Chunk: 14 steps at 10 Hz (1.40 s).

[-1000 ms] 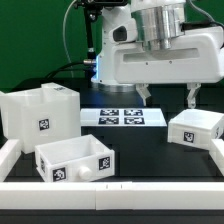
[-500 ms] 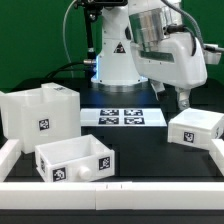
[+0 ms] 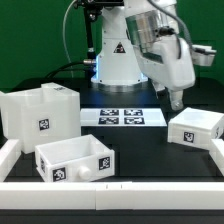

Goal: Assemble drawer

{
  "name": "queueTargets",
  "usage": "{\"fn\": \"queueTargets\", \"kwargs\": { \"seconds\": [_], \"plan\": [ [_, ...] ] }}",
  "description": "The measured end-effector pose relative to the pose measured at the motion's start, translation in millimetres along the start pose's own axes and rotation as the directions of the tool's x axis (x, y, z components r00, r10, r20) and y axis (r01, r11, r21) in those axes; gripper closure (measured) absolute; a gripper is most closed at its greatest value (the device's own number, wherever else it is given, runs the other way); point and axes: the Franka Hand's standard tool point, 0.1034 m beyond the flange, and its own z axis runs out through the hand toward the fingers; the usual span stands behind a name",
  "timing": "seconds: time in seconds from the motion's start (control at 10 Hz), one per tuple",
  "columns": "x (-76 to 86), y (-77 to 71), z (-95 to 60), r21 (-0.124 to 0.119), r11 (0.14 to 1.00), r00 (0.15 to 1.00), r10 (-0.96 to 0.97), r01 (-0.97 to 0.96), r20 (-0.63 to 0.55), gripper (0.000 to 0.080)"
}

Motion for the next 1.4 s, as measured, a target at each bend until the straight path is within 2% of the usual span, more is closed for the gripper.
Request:
{"fn": "queueTargets", "kwargs": {
  "seconds": [0.1,0.4,0.5,0.7,0.8,0.9,1.0,1.2,1.3,1.4],
  "plan": [
    [4.0,9.7,0.7,0.025,0.994,0.994,0.106,-0.106,-0.003,0.0150],
    [1.2,10.2,2.1,0.023,0.972,0.972,0.235,-0.235,0.005,0.0150],
    [3.0,12.2,2.9,0.032,0.946,0.947,0.321,-0.322,0.014,0.0150],
    [13.1,35.8,10.2,0.061,0.867,0.869,0.493,-0.494,0.026,0.0150],
    [13.3,49.4,15.5,0.065,0.840,0.842,0.538,-0.538,0.020,0.0150],
    [12.7,57.4,24.3,0.049,0.845,0.846,0.533,-0.532,0.005,0.0150],
    [15.5,58.7,28.8,0.043,0.853,0.853,0.521,-0.521,-0.001,0.0150],
    [17.2,61.4,31.4,0.036,0.860,0.861,0.509,-0.509,-0.004,0.0150],
    [17.4,61.7,30.4,0.040,0.853,0.854,0.521,-0.520,0.002,0.0150],
    [11.0,66.6,36.0,0.028,0.849,0.849,0.528,-0.528,-0.001,0.0150]
  ]
}}
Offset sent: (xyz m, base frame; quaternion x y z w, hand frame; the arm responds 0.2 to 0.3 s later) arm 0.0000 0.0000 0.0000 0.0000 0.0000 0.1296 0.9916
